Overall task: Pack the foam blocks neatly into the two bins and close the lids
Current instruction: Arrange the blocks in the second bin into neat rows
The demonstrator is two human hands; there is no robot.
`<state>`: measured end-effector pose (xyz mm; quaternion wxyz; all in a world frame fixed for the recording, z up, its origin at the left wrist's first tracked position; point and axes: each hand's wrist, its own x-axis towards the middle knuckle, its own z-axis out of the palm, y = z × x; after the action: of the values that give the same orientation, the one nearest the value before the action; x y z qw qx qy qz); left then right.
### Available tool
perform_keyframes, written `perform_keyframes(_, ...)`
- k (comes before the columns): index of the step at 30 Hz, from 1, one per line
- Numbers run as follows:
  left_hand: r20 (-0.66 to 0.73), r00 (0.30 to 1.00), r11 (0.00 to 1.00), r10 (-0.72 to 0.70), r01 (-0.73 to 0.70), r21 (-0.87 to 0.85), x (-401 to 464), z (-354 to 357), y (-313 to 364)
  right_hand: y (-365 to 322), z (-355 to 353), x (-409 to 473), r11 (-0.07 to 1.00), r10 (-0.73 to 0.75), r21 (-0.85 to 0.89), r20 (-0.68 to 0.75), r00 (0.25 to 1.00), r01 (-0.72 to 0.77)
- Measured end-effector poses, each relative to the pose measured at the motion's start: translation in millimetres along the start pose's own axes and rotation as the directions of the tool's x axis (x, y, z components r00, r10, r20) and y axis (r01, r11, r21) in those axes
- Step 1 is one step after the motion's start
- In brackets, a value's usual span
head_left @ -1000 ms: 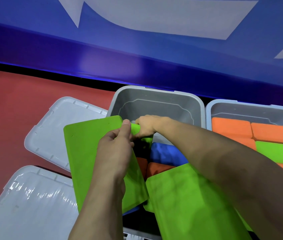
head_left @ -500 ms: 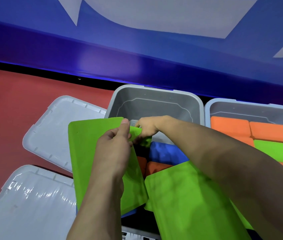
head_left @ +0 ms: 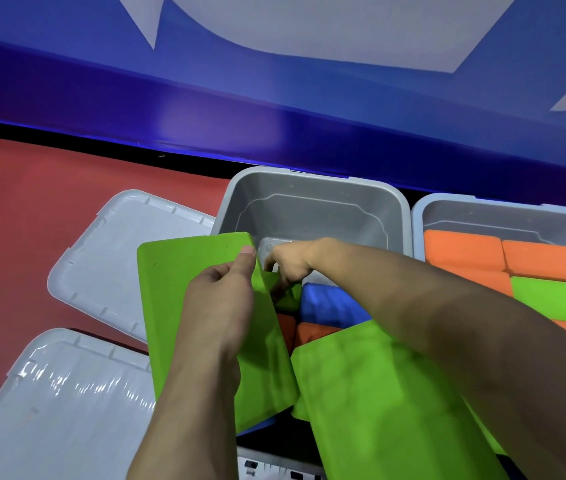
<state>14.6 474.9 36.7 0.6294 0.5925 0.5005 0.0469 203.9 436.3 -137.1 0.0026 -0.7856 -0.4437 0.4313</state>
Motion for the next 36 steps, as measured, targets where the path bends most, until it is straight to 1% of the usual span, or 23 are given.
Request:
perform_keyframes(3,0.007,1.0,1.0,-0.005,0.005,-0.005,0,0,0,-3,-1,2,1.0,0.01,-0.015,0.011,1.0,-0.01)
perform_keyframes(9,0.008,1.0,1.0,0.005,-0.005,0.002,3,-1,-2,0,-2,-3,0.999,0.017,0.039,0.018,1.0,-0.017)
perform_keyframes(14,0.016,1.0,1.0,0.005,-0.005,-0.002,4,-2,-4,1,1,-1,0.997,0.071,0.029,0.051,0.996,-0.072)
perform_keyframes(18,0.014,1.0,1.0,-0.002,0.002,-0.004,6,-5,-5,2,0,-4,0.994,0.066,0.08,0.061,0.996,-0.071)
perform_keyframes(26,0.025,1.0,1.0,0.005,-0.005,0.0,7,-4,-6,9,-3,-11,0.959,0.08,0.266,0.088,0.993,-0.101)
perform_keyframes(28,0.029,1.0,1.0,0.001,-0.002,0.012,7,-3,-6,14,-11,-21,0.944,0.091,0.314,0.059,0.994,-0.105)
perform_keyframes(33,0.065,0.998,1.0,-0.011,0.01,0.019,2,0,-5,23,-38,-61,0.897,0.109,0.437,-0.087,0.99,-0.061)
perform_keyframes(36,0.1,0.995,0.999,-0.005,0.001,0.039,-3,5,-4,19,-44,-89,0.902,0.131,0.43,-0.174,0.976,-0.045)
